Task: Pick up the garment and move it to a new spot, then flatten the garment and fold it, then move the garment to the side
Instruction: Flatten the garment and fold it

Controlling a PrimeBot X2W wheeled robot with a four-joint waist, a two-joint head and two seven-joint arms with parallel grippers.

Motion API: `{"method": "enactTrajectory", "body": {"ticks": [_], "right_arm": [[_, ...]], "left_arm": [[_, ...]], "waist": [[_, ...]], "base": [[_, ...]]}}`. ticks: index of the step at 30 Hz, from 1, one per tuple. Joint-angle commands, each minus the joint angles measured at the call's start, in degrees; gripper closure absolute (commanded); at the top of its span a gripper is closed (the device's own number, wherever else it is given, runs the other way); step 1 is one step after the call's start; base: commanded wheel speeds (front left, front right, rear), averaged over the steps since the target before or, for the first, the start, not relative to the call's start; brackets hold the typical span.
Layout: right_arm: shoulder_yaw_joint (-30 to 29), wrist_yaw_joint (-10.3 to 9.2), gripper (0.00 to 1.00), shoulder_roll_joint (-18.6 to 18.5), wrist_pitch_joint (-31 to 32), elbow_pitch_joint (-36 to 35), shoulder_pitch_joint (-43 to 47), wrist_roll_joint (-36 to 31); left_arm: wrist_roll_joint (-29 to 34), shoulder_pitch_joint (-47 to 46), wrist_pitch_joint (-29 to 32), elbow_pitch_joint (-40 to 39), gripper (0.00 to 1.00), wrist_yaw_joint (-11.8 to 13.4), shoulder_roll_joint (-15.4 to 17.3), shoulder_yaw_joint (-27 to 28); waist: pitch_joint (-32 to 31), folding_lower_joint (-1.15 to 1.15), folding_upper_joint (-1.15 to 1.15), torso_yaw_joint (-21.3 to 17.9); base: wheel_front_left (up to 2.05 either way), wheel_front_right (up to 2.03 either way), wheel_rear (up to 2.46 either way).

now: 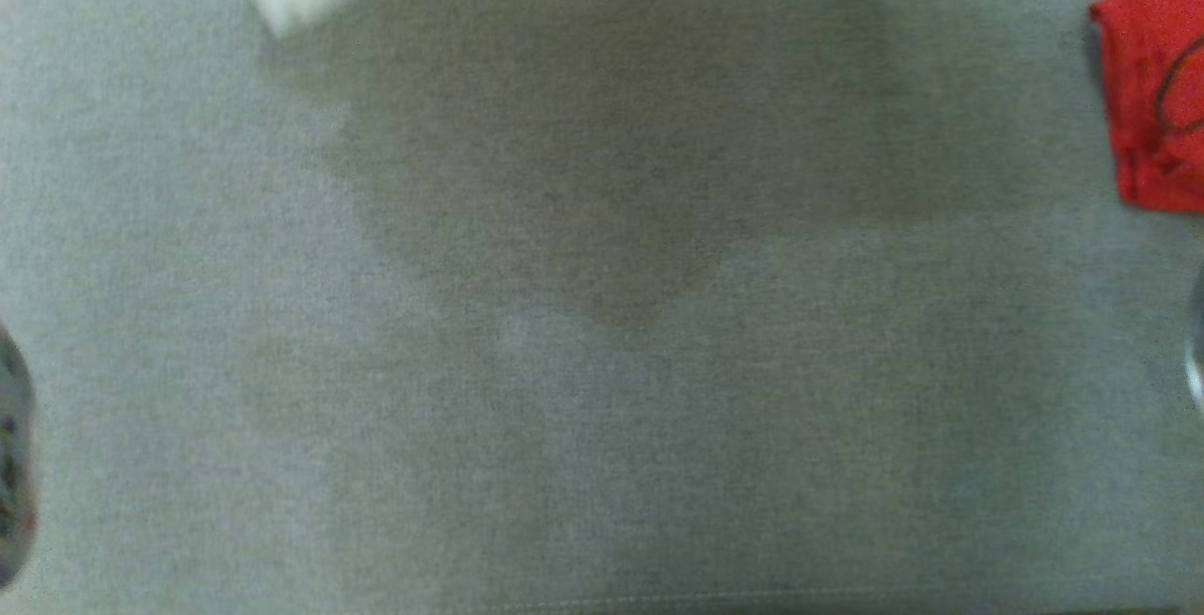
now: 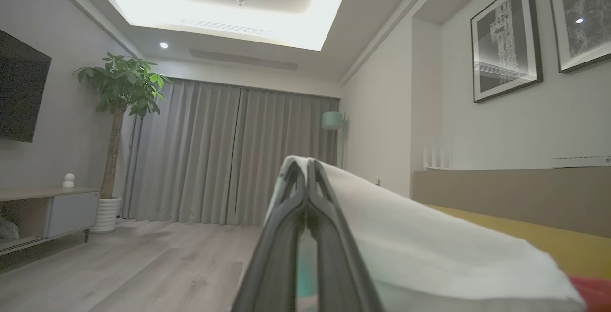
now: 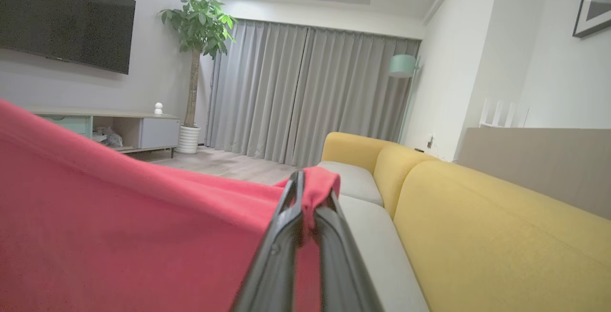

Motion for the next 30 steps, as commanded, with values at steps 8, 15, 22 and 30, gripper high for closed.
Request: {"method": "enactTrajectory", "body": {"ticks": [8, 15, 22, 30], "right_arm": [[-4.4, -0.05, 1.0, 4.4, -11.9, 18.2, -4.1, -7.1], [-2.4, -0.05, 1.0, 3.8, -13.8, 25.9, 4.5, -7.6], [1.9, -0.05, 1.0, 2.5, -13.0, 32.4, 12.3, -5.1], [11.8, -0.05, 1.0, 1.3, -7.9, 36.1, 20.0, 3.1]], "left_arm": [[1.3, -5.1, -7.9, 14.0, 1.0, -1.2, 2.5, -4.7], [-1.1, 7.0, -11.1, 15.7, 1.0, -1.4, 2.0, -15.3], [-1.8, 21.2, -11.8, 14.2, 1.0, -1.4, 4.3, -22.1], [-2.5, 38.1, -11.9, 9.4, 1.0, -1.4, 6.9, -25.9]], "waist": [[-0.5, -0.04, 0.0, 2.4], [-1.8, -0.04, 0.0, 4.0], [-4.8, -0.04, 0.0, 4.1], [-11.4, -0.04, 0.0, 3.6]], "base": [[0.0, 0.0, 0.0], [0.0, 0.0, 0.0], [0.0, 0.0, 0.0], [0.0, 0.0, 0.0]]}}
